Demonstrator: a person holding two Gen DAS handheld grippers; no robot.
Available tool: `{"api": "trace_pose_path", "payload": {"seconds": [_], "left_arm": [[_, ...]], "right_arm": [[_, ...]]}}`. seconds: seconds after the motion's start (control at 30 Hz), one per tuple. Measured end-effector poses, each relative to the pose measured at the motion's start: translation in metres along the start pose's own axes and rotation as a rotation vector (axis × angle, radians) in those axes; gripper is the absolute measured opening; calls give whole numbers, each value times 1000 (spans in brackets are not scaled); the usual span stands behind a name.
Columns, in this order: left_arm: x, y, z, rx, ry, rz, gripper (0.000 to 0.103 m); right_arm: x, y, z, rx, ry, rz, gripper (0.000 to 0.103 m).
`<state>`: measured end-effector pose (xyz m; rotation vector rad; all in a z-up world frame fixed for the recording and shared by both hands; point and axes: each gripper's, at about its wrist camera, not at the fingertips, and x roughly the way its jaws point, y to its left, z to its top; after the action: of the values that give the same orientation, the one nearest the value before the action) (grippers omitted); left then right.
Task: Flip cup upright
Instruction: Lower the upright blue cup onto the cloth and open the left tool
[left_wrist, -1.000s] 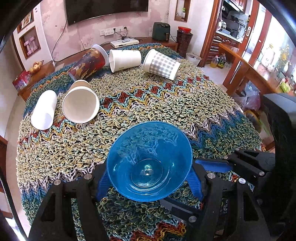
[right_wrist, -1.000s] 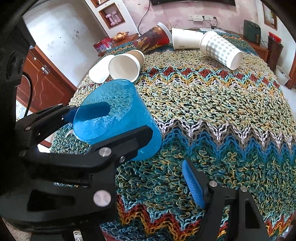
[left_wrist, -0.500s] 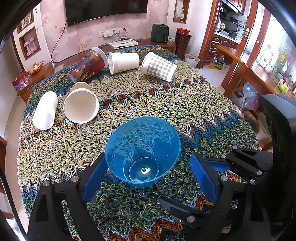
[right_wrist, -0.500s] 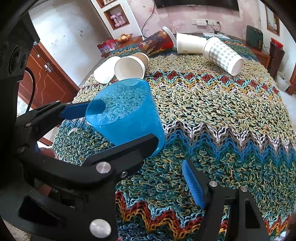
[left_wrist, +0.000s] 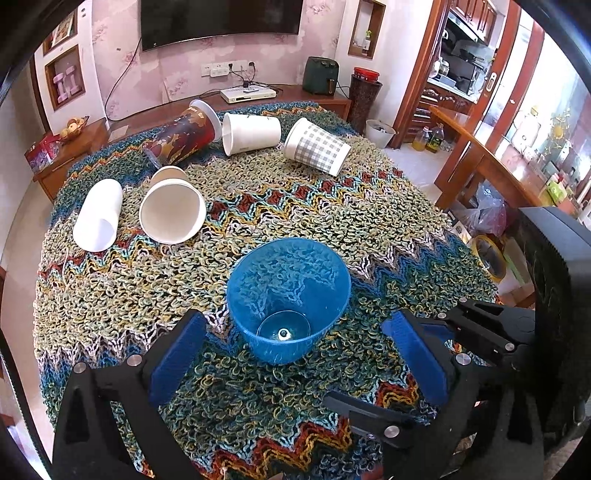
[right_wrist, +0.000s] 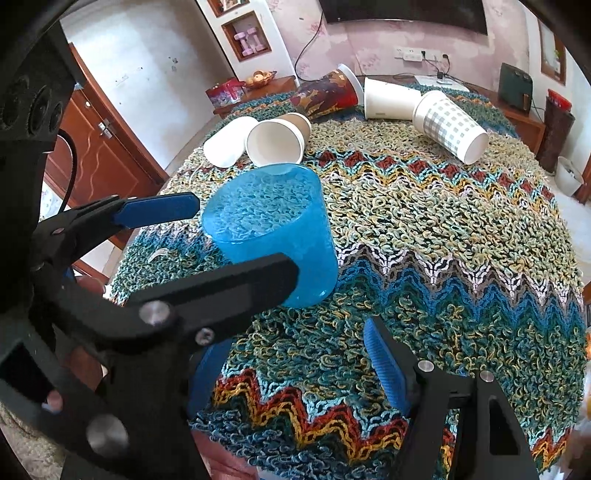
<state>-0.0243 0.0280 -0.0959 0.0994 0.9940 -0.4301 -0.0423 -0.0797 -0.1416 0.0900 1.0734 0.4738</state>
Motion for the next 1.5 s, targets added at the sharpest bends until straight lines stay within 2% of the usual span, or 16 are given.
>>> {"api": "trace_pose_path", "payload": {"seconds": [0.23,0.43,0.67,0.8,0.87,1.0,1.17,1.4,1.5], "left_arm": [[-27,4,-5,-26,-34,13,101],[-61,-1,-4,-26,-81,64,101],[-110,-5,12,-55,-143,149,101],[-132,-3,22,-96,-172,184,101],[-140,-1,26,-115,-188,241,101],[-149,3,30,-154,-208,302,101],[-150,10,32,-224,-184,353,101],[-151,16,30,-300,-170,373,101],[-150,17,30,-313,-172,394,101]], "right_arm": [[-19,7,-4,-25,-31,-15,75],[-50,13,0,-24,-82,-19,75],[-91,25,18,-40,-143,-103,75],[-110,27,30,-23,-167,-120,75],[-118,30,36,-20,-180,-134,75],[-131,33,47,6,-198,-161,75],[-144,37,53,26,-228,-215,75],[-156,46,57,35,-282,-298,77],[-158,44,59,59,-294,-307,77]]}}
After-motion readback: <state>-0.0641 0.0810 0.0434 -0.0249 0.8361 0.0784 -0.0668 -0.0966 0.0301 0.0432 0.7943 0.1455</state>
